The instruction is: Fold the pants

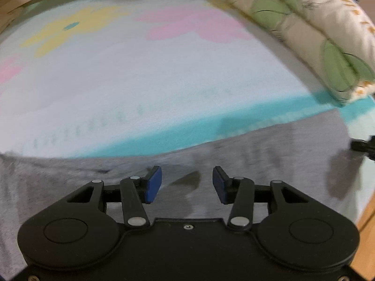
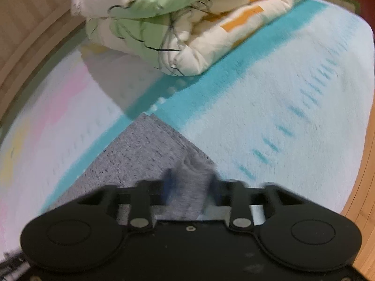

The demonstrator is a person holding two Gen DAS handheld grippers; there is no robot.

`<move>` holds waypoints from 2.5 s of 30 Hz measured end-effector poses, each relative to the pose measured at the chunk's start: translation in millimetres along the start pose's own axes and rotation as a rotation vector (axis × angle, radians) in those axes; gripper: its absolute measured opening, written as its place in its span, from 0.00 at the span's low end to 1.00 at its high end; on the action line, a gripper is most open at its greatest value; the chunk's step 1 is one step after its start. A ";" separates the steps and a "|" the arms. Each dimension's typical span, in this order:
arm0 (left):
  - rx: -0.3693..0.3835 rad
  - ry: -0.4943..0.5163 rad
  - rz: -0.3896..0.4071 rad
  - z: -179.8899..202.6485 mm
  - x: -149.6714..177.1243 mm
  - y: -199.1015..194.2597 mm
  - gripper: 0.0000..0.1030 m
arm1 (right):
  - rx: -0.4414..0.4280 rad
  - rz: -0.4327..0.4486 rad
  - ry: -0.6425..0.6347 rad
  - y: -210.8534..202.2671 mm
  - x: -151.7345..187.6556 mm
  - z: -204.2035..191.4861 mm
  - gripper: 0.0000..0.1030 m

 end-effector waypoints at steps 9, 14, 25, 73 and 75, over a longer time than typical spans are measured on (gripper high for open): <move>0.069 -0.085 -0.103 28.5 0.5 39.4 0.18 | 0.026 0.016 -0.076 -6.2 -0.6 -9.4 0.12; 0.054 -0.109 -0.094 28.0 -0.4 39.6 0.15 | 0.025 0.034 -0.116 -13.6 -6.4 -18.1 0.12; 0.145 -0.043 -0.194 55.1 52.1 0.3 0.15 | -0.018 0.112 -0.200 -56.0 -22.1 -62.7 0.12; -0.009 -0.301 -0.078 -145.5 64.8 -96.1 0.16 | -0.492 0.197 -0.595 -187.7 255.0 -318.9 0.35; 0.000 -0.280 -0.111 -134.6 76.4 -93.7 0.16 | -0.426 0.165 -0.491 -174.1 230.0 -307.3 0.35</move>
Point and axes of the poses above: each gripper's, at about its wrist camera, not at the fingertips, and y roughly the way its jaws point, z to its right, x to its underside, the point moved 9 cm from there along y, roughly the way its jaws point, and after that the axes turned 7 degrees about z, right-handed, at the moved point
